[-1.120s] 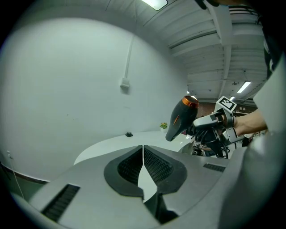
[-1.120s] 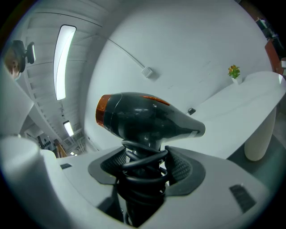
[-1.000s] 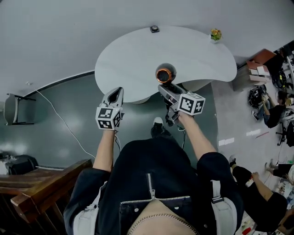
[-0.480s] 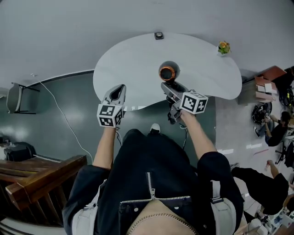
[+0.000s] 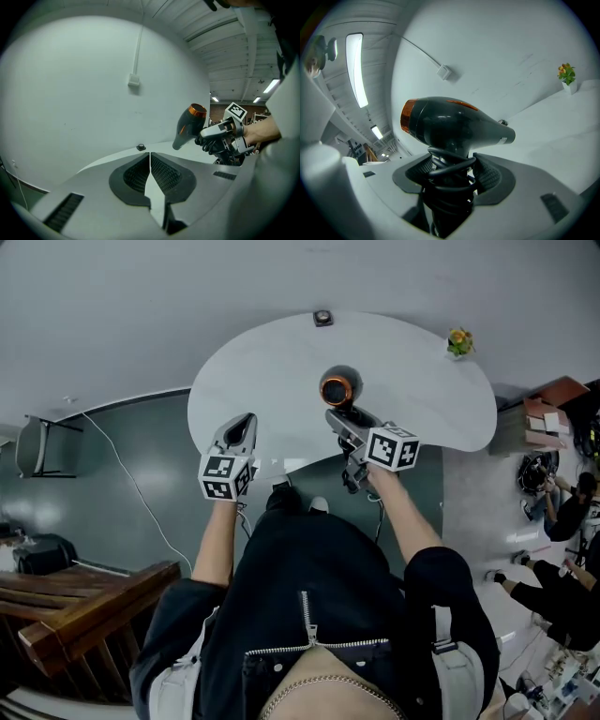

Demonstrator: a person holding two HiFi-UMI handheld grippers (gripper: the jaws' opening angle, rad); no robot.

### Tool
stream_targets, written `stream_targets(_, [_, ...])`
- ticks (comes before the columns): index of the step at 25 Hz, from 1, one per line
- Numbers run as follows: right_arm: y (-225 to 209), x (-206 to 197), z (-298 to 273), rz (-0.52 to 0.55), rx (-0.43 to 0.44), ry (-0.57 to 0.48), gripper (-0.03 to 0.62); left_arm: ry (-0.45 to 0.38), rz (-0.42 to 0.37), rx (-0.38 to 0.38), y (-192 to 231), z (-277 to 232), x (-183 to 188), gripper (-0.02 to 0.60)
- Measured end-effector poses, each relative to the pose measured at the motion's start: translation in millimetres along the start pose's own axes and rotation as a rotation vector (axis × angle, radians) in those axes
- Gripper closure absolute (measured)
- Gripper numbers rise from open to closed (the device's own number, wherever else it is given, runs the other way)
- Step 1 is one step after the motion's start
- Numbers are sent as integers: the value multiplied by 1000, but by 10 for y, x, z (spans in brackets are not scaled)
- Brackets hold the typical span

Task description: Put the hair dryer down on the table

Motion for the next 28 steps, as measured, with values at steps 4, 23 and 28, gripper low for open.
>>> stream_targets(4, [-25,82,-111,0,-11,4,324,-4,3,-5,137,-96,51,557])
stream_targets(23, [233,240,-1109,73,-28,92,324,4,52,38,1102,-75,62,557])
stream_targets(28, [317,78,-1487,177,-55,171,324,12,81,63,1372,9,-55,557])
Point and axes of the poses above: the fingertips, and each gripper's own axes: z backward along the fingers, y to its left, x out of its top, the point moved 6 cm from there along z, backward along the fingers, and after that the axes turned 15 degrees about -x, right-handed, at the moved point
